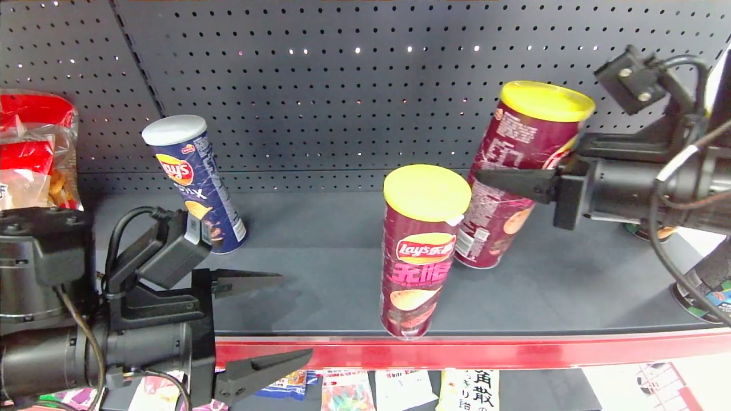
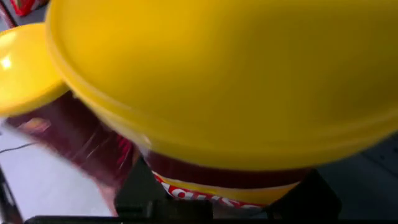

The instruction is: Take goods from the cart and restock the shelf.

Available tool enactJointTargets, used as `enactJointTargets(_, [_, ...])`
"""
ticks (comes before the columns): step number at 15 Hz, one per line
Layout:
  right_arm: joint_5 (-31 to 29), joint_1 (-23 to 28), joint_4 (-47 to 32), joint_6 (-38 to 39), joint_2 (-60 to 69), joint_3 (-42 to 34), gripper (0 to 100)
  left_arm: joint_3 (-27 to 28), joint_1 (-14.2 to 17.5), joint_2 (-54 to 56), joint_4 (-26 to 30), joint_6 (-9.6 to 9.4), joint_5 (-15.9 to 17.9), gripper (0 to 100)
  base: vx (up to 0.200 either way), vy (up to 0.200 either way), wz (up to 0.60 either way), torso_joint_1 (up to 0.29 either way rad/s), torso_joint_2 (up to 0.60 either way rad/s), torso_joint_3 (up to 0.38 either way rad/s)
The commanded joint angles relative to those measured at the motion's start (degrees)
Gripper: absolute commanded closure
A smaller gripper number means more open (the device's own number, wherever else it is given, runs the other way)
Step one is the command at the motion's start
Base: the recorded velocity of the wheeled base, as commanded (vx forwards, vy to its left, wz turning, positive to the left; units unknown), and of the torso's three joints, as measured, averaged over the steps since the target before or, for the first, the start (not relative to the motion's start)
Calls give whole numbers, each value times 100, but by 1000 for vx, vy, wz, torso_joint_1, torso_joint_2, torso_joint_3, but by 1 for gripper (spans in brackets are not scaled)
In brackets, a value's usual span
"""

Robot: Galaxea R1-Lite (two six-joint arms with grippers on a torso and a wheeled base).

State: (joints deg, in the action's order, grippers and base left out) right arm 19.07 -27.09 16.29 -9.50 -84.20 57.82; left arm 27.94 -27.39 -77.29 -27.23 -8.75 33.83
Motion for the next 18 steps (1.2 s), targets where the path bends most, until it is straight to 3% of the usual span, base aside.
enactJointTargets(1, [9,2,235,-8,-905,406,100,-34,50,153,-10,-4,10,0,0,0,0,0,0,0])
enactJointTargets(6, [18,-7,208,-369,-1758,1381,100,-43,138,258,-1,5,-25,0,0,0,0,0,0,0])
enactJointTargets(18, [18,-121,208,-325,-1643,1082,100,-105,138,249,-1,14,-25,0,0,0,0,0,0,0])
